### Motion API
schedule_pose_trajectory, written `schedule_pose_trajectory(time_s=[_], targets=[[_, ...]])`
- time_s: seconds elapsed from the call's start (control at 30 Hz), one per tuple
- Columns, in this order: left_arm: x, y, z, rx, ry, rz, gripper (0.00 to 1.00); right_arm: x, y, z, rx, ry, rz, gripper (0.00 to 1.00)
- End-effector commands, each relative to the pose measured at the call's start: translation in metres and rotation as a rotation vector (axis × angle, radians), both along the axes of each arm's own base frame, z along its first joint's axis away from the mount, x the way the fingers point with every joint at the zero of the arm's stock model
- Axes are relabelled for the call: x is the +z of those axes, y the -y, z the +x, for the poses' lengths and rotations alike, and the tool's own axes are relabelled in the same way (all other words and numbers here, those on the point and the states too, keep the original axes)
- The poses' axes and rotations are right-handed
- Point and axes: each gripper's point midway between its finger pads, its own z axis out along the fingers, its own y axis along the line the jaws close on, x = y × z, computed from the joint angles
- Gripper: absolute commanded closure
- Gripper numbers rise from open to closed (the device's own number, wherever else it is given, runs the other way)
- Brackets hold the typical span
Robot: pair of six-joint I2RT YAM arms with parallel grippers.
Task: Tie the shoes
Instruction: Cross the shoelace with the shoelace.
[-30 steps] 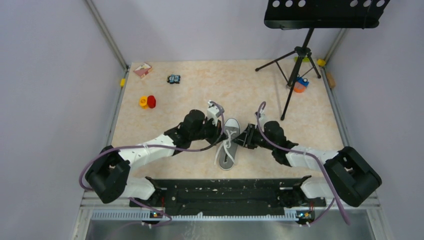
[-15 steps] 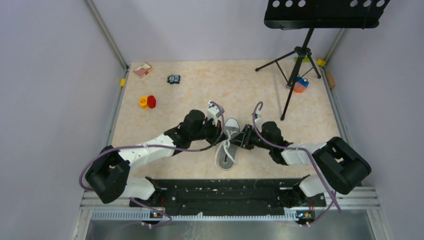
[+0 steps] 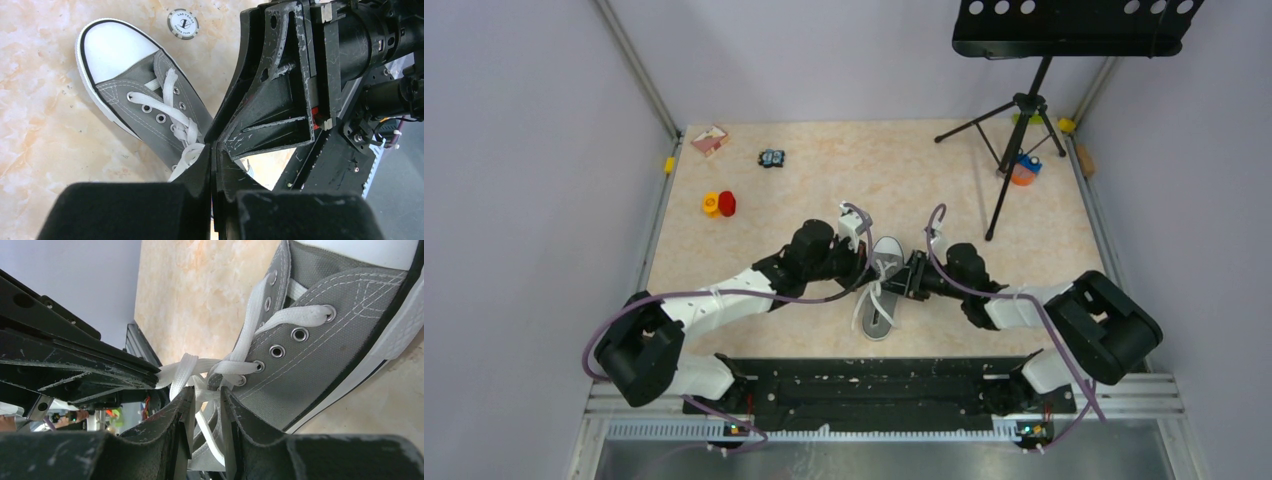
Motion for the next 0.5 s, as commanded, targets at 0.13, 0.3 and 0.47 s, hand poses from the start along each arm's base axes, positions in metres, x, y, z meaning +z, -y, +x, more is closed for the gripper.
schedule_pose_trajectory(time_s=[0.13, 0.3, 0.47], targets=[[0.006, 0.004, 0.011, 0.028, 0.016, -0.017, 1.0, 0.019, -0.011, 0.001, 0.042, 0.076, 0.039, 0.73], [0.001, 0.01, 0.012, -0.003, -0.031, 0.004, 0.92, 0.013, -0.008, 0.002, 0.012, 0.058, 0.031, 0.73], [0.005, 0.013, 0.017, 0.021, -0.039, -0.009, 0.73, 0.008, -0.003, 0.0, -0.009, 0.044, 0.022, 0.72]])
